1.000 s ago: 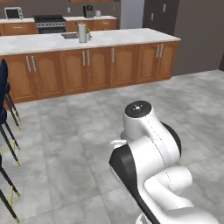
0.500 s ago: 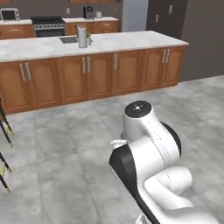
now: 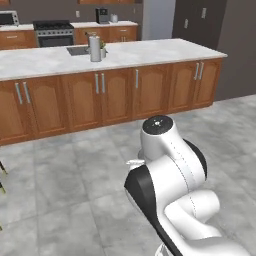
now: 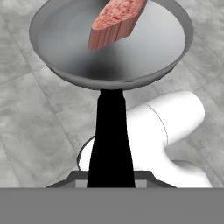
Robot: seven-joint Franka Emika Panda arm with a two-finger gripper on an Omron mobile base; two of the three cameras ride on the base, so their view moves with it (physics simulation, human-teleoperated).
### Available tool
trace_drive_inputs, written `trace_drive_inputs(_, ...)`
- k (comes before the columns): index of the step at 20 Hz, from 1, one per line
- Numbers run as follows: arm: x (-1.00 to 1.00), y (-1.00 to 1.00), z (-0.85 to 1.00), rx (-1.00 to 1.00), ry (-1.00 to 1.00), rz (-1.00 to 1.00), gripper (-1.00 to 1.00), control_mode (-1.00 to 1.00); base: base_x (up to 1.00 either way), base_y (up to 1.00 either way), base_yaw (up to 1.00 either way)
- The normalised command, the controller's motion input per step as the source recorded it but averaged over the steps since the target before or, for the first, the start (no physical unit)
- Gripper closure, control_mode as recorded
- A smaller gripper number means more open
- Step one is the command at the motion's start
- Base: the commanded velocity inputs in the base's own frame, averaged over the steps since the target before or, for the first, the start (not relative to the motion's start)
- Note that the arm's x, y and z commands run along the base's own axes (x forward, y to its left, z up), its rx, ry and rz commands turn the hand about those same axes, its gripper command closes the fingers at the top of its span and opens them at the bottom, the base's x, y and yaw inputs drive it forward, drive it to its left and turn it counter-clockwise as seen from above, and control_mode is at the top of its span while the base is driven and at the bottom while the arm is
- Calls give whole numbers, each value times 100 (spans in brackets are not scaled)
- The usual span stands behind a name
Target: Pick up the pan with the steak in it and place it on the dining table. Then place the steak on the plate.
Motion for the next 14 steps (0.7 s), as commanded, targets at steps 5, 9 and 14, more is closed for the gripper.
trace_drive_inputs(5, 0, 0, 0, 0, 0, 0, 100, 100, 100, -24, 0)
trace_drive_inputs(9, 0, 0, 0, 0, 0, 0, 100, 100, 100, -23, 0)
trace_drive_inputs(14, 0, 0, 0, 0, 0, 0, 100, 100, 100, -22, 0)
